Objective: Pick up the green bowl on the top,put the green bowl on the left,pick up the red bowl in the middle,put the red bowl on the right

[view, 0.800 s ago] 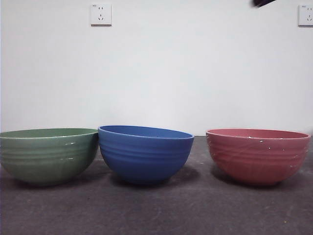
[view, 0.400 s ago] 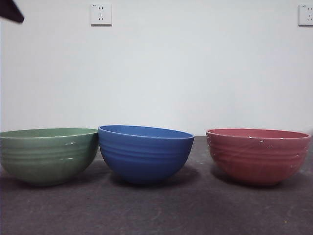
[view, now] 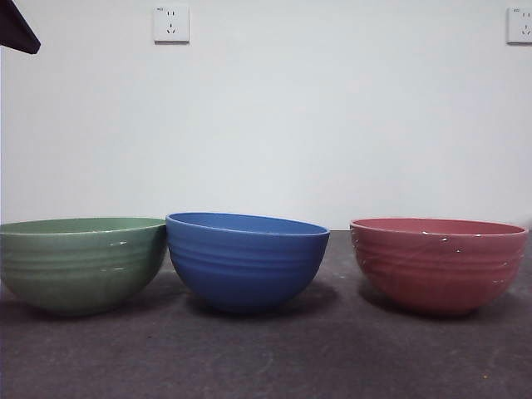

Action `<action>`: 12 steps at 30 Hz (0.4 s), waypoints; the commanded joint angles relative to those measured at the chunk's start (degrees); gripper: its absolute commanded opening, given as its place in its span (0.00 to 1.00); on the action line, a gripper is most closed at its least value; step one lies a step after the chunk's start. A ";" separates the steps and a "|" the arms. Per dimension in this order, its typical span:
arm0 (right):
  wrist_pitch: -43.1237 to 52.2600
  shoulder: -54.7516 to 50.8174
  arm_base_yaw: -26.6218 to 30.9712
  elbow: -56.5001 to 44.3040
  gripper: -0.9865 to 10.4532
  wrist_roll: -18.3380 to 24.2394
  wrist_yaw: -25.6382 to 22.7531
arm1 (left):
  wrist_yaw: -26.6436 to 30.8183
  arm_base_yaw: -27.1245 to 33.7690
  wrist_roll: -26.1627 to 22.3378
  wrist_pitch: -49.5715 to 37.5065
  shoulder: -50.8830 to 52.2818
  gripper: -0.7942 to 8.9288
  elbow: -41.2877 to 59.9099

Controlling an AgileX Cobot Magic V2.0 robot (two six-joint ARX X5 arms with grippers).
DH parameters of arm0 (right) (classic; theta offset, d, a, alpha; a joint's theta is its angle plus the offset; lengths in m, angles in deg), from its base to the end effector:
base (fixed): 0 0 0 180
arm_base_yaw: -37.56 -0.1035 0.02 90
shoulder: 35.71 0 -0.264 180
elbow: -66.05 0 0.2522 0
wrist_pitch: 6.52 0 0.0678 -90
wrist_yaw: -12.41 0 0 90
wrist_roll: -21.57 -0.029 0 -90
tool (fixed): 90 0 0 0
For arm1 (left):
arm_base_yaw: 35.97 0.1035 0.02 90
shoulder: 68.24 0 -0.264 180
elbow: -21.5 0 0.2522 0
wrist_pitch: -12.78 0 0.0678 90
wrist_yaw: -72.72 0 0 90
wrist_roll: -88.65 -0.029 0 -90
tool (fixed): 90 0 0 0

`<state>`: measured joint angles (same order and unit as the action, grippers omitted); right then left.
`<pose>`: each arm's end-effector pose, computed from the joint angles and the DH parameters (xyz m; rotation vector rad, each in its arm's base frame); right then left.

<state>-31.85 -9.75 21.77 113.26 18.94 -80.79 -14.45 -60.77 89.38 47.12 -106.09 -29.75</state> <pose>0.1103 0.0295 0.3036 0.0339 0.0754 0.2180 0.1343 -0.0605 0.2894 0.0754 0.3594 -0.3768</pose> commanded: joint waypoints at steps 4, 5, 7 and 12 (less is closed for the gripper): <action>-1.09 0.02 -0.02 -0.33 0.07 -0.70 -0.20 | -0.02 0.11 0.63 -0.57 0.09 0.08 0.04; -1.40 0.02 -0.02 -0.33 0.07 -0.70 -0.20 | -0.04 -0.02 0.63 -0.33 0.13 0.08 0.04; -1.90 0.04 0.00 -0.33 0.07 -0.70 -0.33 | 0.52 -0.20 0.59 1.46 2.58 0.08 0.04; -3.17 0.02 -0.02 -0.33 0.07 -0.70 -0.15 | 2.38 2.86 -3.89 8.11 14.58 0.08 0.24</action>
<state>-35.31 -9.71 21.77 113.26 18.76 -80.77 -12.29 -58.67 87.11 54.73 -93.80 -29.75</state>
